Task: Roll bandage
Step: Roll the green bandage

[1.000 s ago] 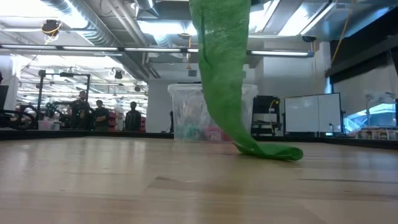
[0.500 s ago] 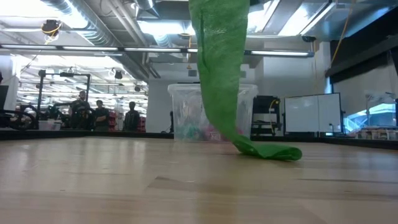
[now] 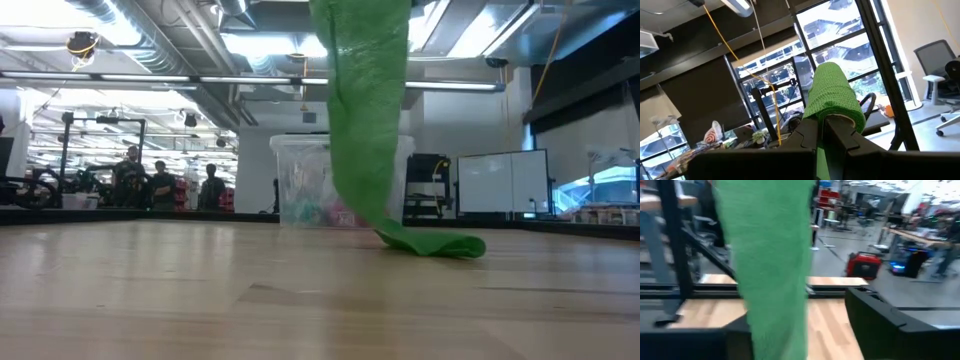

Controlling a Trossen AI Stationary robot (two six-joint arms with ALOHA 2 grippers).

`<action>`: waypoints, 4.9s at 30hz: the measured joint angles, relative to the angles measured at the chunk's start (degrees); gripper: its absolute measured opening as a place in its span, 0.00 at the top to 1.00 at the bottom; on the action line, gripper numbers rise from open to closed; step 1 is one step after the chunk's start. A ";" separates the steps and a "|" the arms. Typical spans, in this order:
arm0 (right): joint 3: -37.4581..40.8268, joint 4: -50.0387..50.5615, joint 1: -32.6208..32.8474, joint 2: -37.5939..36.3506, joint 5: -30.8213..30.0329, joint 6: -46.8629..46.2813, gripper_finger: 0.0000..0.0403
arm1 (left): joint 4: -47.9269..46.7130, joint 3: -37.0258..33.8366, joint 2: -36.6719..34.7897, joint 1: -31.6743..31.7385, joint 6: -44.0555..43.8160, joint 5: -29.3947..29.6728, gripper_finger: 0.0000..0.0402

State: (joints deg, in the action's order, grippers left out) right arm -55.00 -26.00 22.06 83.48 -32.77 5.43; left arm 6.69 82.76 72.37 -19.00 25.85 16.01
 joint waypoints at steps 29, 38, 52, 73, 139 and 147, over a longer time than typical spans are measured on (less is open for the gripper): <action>-6.66 17.29 18.72 -0.48 -14.80 12.74 0.99 | -0.12 0.00 0.11 4.74 -1.80 -1.61 1.00; -6.69 25.75 18.73 -0.46 -20.75 7.90 0.99 | -7.58 0.00 -4.08 1.69 -13.12 -9.95 1.00; -6.71 29.71 17.92 -1.76 -23.20 6.76 1.00 | -17.11 0.04 -11.31 -5.05 -14.73 -23.35 1.00; -6.67 47.99 21.79 -18.39 -39.07 6.55 1.00 | -27.22 0.04 -13.36 -7.65 -15.33 -24.18 1.00; -19.39 17.45 25.27 -2.52 -5.40 12.37 1.00 | -19.66 -1.05 -3.73 8.98 12.45 24.70 1.00; -31.48 22.09 25.16 1.62 -6.30 12.64 1.00 | -19.67 -7.82 -3.60 8.98 10.93 24.74 1.00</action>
State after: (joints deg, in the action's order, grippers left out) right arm -86.48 -3.90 47.22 85.11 -39.07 18.06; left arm -12.98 74.94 68.77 -10.02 36.77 40.75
